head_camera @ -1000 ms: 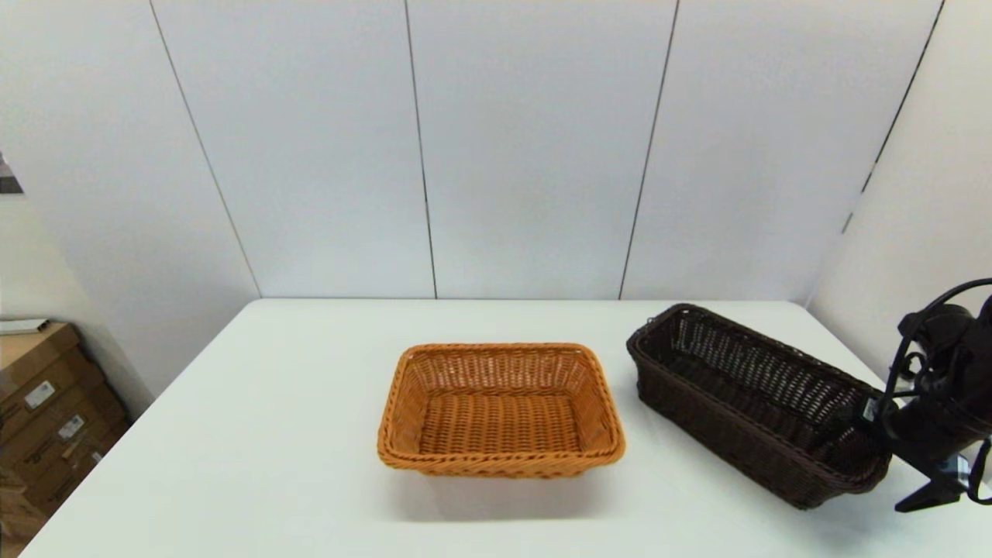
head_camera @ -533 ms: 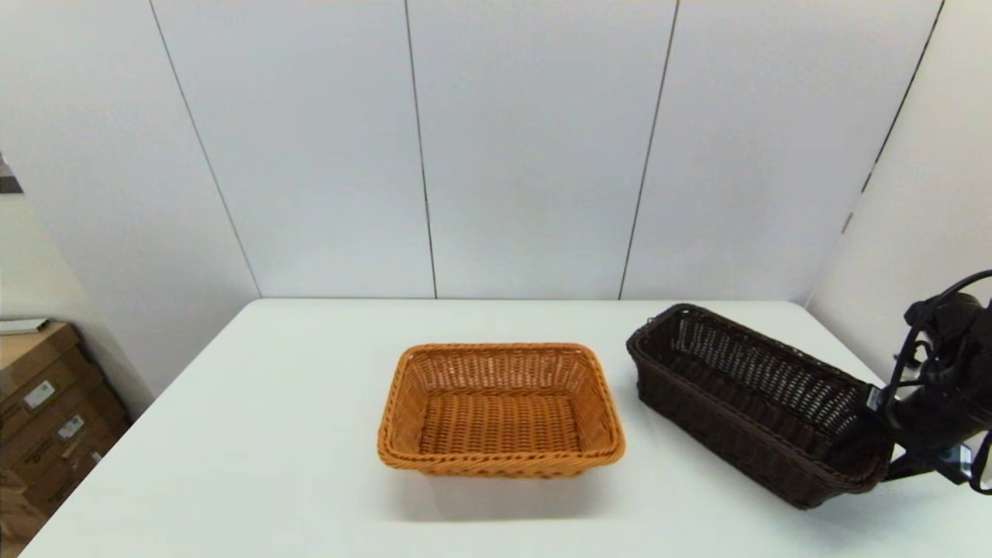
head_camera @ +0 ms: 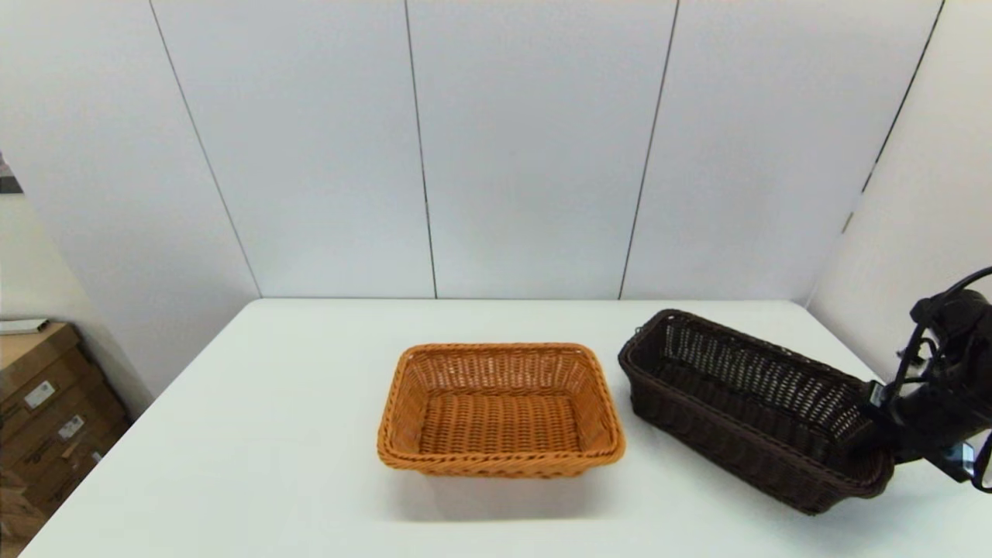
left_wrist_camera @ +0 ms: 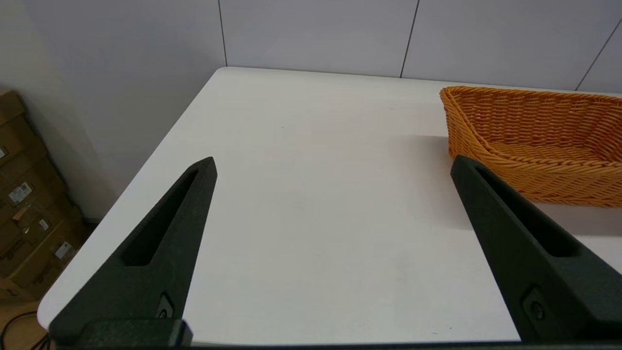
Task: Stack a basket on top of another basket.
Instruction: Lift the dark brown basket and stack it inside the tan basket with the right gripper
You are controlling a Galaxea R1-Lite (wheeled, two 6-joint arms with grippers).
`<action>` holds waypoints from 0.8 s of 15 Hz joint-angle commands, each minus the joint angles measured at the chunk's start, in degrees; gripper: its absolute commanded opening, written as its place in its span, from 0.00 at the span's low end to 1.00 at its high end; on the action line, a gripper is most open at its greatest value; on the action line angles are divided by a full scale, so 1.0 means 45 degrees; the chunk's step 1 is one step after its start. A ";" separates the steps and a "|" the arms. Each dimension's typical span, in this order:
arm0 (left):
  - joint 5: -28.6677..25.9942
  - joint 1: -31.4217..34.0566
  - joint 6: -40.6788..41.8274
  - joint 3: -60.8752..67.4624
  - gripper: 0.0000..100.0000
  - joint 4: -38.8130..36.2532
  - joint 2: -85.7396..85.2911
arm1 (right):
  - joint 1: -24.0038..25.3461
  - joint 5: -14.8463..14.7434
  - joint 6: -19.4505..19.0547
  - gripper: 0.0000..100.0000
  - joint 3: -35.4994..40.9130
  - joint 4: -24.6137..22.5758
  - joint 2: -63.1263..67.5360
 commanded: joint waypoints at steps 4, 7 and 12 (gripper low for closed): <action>0.0007 0.0000 -0.0010 0.0000 1.00 -0.0001 -0.0003 | -0.0425 -0.0501 0.0025 0.00 -0.5070 0.4976 -0.2601; 0.0007 0.0000 -0.0010 0.0000 1.00 -0.0001 -0.0003 | -0.0425 0.0495 -0.0248 0.00 -0.8429 0.8023 -0.2621; 0.0007 0.0000 -0.0010 0.0000 1.00 -0.0001 -0.0003 | -0.0268 0.2546 -0.1400 0.00 -0.9445 0.9761 -0.2757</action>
